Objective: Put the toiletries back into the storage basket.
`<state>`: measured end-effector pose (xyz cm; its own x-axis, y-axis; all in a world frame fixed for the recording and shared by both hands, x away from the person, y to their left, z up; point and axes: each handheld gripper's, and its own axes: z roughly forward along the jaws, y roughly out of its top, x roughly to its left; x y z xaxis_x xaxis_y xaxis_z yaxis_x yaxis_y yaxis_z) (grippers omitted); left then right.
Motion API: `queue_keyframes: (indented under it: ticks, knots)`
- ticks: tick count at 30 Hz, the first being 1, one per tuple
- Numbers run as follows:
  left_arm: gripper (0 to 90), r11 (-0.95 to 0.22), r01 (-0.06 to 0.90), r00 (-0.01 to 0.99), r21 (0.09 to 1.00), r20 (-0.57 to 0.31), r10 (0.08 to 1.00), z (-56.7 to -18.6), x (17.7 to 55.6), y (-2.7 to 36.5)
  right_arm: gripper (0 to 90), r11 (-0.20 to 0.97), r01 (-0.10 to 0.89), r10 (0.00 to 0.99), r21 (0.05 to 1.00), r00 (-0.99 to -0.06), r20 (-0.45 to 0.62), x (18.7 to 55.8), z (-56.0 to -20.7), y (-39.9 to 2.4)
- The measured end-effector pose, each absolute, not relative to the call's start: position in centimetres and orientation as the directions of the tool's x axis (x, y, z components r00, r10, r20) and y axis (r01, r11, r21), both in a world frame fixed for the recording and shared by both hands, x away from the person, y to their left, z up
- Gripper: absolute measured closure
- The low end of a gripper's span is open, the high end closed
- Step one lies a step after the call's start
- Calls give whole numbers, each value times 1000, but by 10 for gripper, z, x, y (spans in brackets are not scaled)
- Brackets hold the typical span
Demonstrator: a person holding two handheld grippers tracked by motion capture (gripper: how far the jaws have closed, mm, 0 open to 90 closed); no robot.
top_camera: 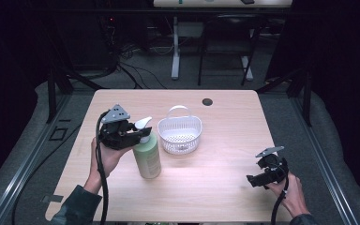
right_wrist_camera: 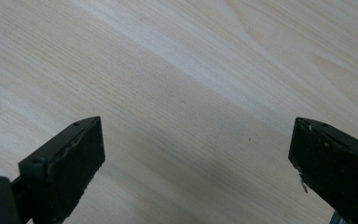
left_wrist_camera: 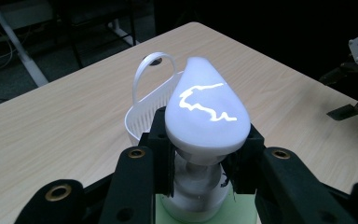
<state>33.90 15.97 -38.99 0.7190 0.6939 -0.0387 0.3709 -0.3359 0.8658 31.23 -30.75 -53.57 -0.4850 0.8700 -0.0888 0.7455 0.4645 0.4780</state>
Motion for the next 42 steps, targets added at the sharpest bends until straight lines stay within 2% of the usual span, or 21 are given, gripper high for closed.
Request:
queue_keyframes:
  ticks: [42]
  knots:
    - [676, -364, 343, 733, 866, -5, 680, -366, 343, 152, 28, 461, 747, 871, 479, -485, -80, 311, -535, -309]
